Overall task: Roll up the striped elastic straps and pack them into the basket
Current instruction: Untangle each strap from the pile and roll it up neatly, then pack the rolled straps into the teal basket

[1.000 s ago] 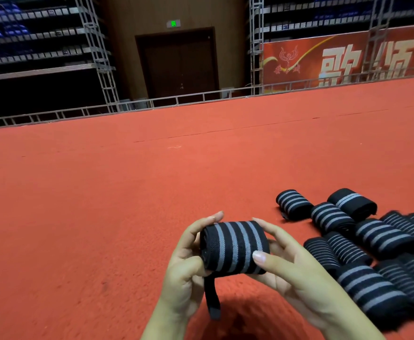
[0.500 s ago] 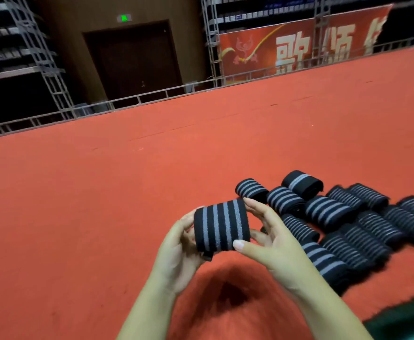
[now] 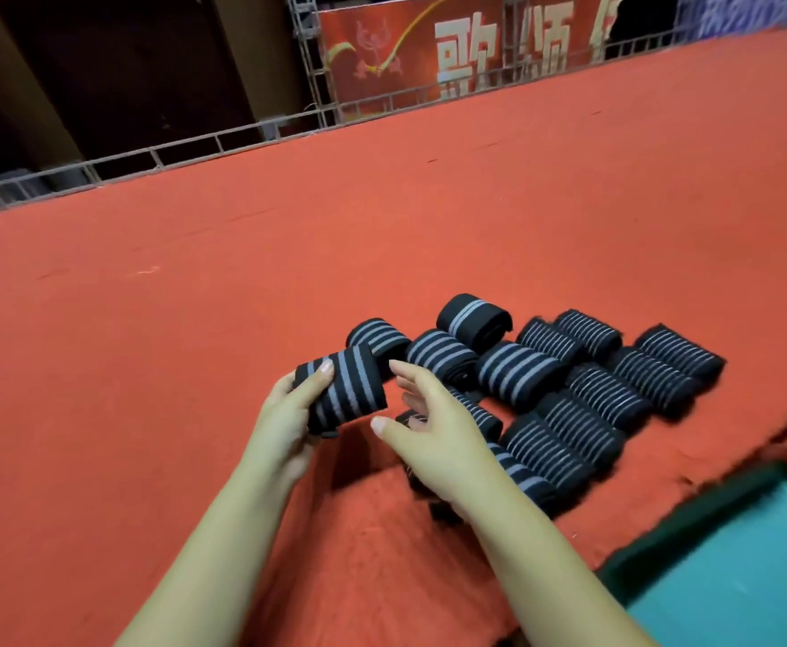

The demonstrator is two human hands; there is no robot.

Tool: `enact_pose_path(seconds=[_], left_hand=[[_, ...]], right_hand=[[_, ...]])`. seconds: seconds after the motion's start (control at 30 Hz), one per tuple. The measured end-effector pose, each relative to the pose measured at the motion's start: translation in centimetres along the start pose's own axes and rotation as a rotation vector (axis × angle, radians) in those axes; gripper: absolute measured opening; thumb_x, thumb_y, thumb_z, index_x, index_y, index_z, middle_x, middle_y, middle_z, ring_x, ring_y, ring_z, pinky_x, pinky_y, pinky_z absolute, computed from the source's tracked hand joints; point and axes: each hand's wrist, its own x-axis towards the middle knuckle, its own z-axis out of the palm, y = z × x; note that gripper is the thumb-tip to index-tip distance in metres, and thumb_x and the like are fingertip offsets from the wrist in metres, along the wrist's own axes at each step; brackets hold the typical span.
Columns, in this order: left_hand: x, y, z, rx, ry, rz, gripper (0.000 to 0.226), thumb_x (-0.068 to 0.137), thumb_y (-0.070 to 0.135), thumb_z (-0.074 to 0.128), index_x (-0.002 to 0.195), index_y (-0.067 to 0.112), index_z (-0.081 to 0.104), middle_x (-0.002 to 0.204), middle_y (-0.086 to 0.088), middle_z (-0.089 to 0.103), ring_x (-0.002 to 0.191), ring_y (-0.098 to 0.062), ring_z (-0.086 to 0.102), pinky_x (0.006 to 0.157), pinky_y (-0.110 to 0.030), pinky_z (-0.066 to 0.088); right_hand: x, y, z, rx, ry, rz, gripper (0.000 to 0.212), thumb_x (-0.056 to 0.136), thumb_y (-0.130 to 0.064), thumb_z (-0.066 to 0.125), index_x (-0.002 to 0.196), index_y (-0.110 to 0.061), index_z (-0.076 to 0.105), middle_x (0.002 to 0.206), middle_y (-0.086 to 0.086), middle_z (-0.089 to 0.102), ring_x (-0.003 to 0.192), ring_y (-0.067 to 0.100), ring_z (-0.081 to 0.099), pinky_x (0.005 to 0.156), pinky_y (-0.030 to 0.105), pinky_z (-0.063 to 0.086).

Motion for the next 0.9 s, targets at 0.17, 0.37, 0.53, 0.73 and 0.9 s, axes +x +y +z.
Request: enact_pose_path(seconds=[0.17,0.37,0.53,0.73,0.9], left_hand=[[2.9,-2.0,0.9,0.07,0.055,-0.091,0.026,0.091,0.025,0.065,0.11,0.007,0.065,0.088,-0.01,0.068,0.072,-0.022,0.064,0.057,-0.024,0.051],[4.6,-4.2,0.6,0.25,0.179,-0.118,0.058,0.08,0.041,0.076,0.125,0.01,0.056,0.116,-0.014,0.068,0.101,-0.03,0.068,0.072,-0.038,0.057],[3.8,-3.6,0.9,0.606,0.221,-0.015,0.051,0.082,0.051,0.068,0.116,0.014,0.062,0.11,-0.008,0.069,0.099,-0.026,0.066,0.088,-0.042,0.054],[3.4,-3.3,0.5,0.692,0.203,0.007,0.055,0.092,0.045,0.061,0.127,0.004,0.056,0.13,-0.018,0.058,0.122,-0.032,0.054,0.101,-0.04,0.043],[-1.5,-1.7,1.7,0.814,0.371,0.372,0.051,0.09,0.029,0.066,0.132,0.004,0.051,0.133,-0.017,0.048,0.128,-0.031,0.043,0.112,-0.038,0.029]], right_hand=[[-1.1,1.2,-0.9,0.041,-0.029,0.07,0.052,0.09,-0.019,0.064,0.136,-0.033,0.045,0.132,-0.012,0.047,0.12,0.001,0.049,0.093,0.011,0.04],[-1.8,1.5,-3.6,0.156,0.127,0.043,0.029,0.089,-0.01,0.064,0.105,-0.034,0.059,0.113,-0.011,0.062,0.103,-0.002,0.061,0.091,0.013,0.048],[-2.7,2.5,-5.2,0.02,0.256,0.011,0.023,0.089,-0.011,0.065,0.105,-0.027,0.064,0.107,-0.014,0.065,0.094,-0.011,0.06,0.084,0.004,0.046],[-4.7,4.0,-6.9,-0.31,0.386,0.025,0.019,0.088,-0.014,0.065,0.103,-0.025,0.067,0.101,-0.011,0.066,0.088,-0.012,0.057,0.07,-0.002,0.038],[-6.0,5.3,-6.5,-0.583,0.267,0.144,0.035,0.088,-0.031,0.065,0.122,-0.025,0.061,0.116,-0.006,0.06,0.101,0.006,0.058,0.088,0.018,0.043]])
